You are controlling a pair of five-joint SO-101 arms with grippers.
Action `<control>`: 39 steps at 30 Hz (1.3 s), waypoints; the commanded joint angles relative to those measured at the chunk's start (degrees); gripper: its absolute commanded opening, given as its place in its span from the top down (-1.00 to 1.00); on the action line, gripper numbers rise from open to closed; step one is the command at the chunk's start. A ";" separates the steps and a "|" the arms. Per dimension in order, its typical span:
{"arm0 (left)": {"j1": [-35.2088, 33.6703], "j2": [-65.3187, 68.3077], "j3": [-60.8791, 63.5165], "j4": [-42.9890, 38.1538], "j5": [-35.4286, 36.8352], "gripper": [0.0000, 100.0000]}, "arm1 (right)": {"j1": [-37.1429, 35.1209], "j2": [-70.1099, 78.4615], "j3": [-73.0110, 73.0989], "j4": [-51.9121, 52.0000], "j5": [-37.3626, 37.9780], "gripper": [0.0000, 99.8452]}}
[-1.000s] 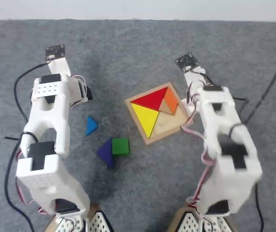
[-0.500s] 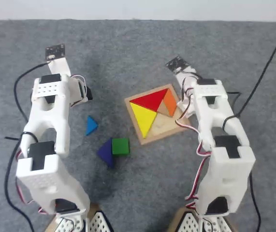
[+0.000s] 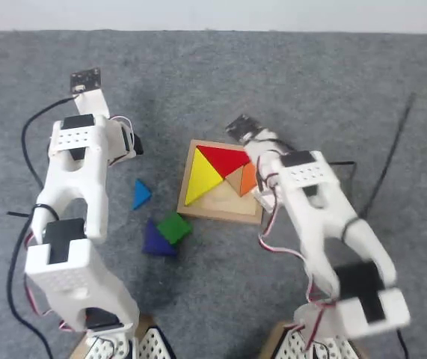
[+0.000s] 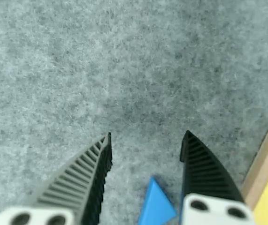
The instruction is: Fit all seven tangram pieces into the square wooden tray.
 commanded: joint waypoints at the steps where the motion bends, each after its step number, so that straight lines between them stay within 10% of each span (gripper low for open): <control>1: -1.32 -2.11 -4.00 5.54 -5.54 0.52 | 1.89 -11.03 4.57 -0.22 -5.01 0.96; 9: 3.43 -2.90 -14.64 35.52 -42.90 0.52 | 4.88 -30.46 28.66 -6.29 -1.23 0.95; 13: 7.30 -2.37 -10.24 36.66 -52.57 0.52 | 9.80 -32.84 34.11 -9.01 0.53 0.95; 31: 20.84 -2.29 16.04 9.23 -42.46 0.55 | 10.59 -32.13 37.63 -13.76 0.70 0.95; 39: 19.69 -2.81 17.01 10.46 -41.58 0.98 | 10.59 -32.13 37.63 -13.85 0.70 0.95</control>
